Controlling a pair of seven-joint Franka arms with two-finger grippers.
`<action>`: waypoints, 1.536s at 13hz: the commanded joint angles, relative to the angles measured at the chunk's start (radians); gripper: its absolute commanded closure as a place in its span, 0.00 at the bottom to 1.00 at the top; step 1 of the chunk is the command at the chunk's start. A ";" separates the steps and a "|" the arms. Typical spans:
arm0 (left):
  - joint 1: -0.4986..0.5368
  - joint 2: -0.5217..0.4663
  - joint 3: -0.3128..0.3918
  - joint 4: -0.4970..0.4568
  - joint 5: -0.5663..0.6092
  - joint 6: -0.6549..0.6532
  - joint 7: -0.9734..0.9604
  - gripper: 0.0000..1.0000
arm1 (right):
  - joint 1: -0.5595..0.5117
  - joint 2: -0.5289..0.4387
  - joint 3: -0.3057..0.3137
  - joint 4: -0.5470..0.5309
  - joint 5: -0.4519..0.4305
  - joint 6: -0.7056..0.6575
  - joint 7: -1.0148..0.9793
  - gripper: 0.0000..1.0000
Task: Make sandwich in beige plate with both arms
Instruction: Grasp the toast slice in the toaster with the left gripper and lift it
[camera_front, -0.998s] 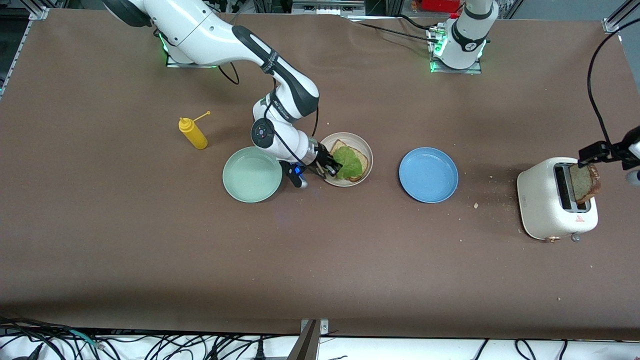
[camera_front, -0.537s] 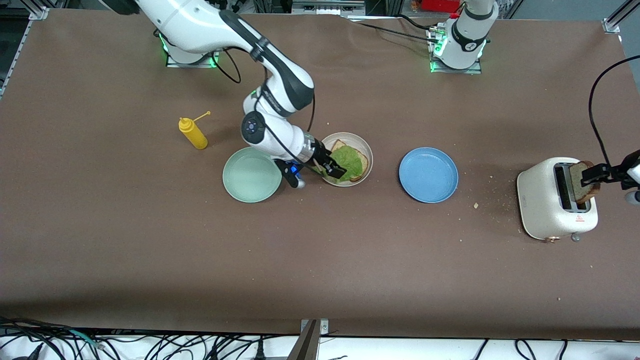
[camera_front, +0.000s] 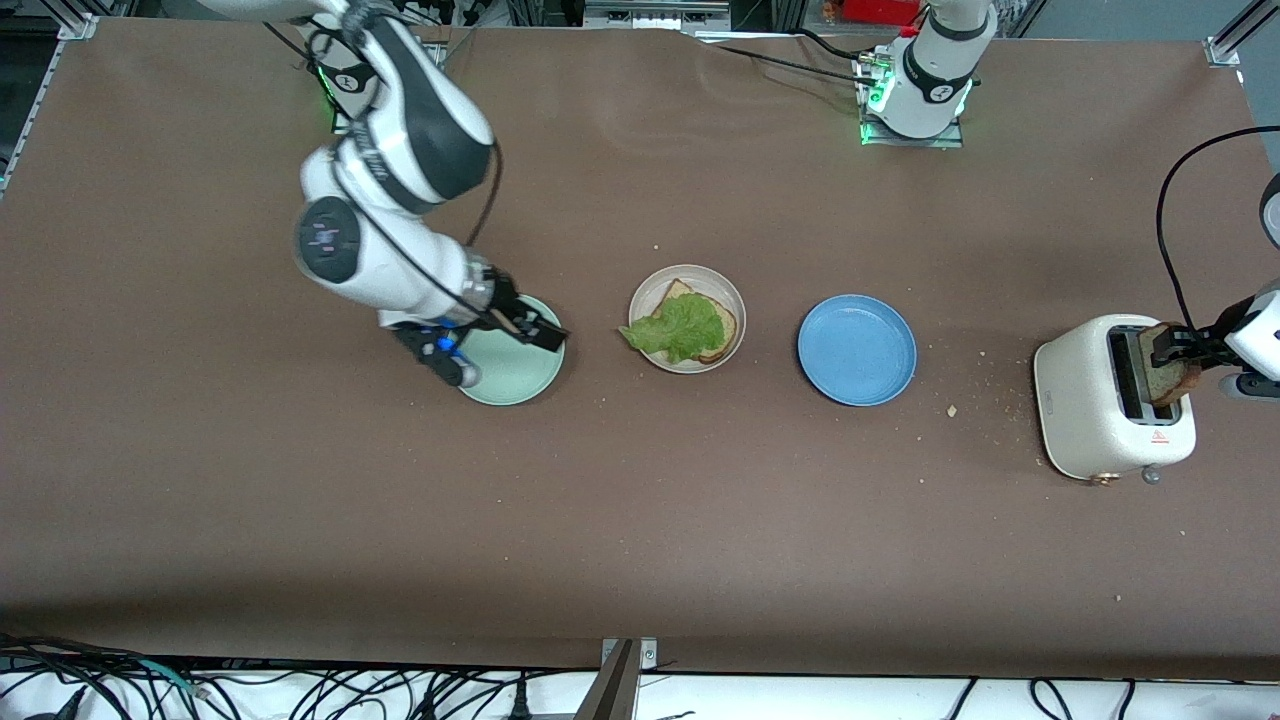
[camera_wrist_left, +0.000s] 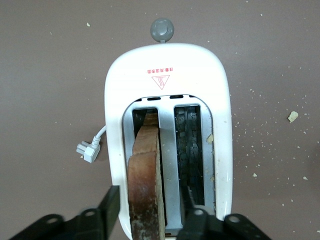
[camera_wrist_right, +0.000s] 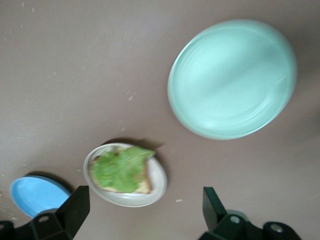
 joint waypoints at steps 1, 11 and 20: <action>0.014 -0.019 -0.011 -0.011 0.030 0.003 0.027 1.00 | -0.117 -0.092 -0.020 -0.025 -0.023 -0.136 -0.242 0.00; -0.015 -0.031 -0.078 0.251 0.032 -0.303 0.064 1.00 | -0.257 -0.230 -0.175 -0.052 -0.342 -0.175 -0.822 0.02; -0.148 0.022 -0.327 0.319 -0.255 -0.515 -0.043 1.00 | -0.234 -0.274 -0.196 -0.092 -0.336 -0.101 -0.825 0.01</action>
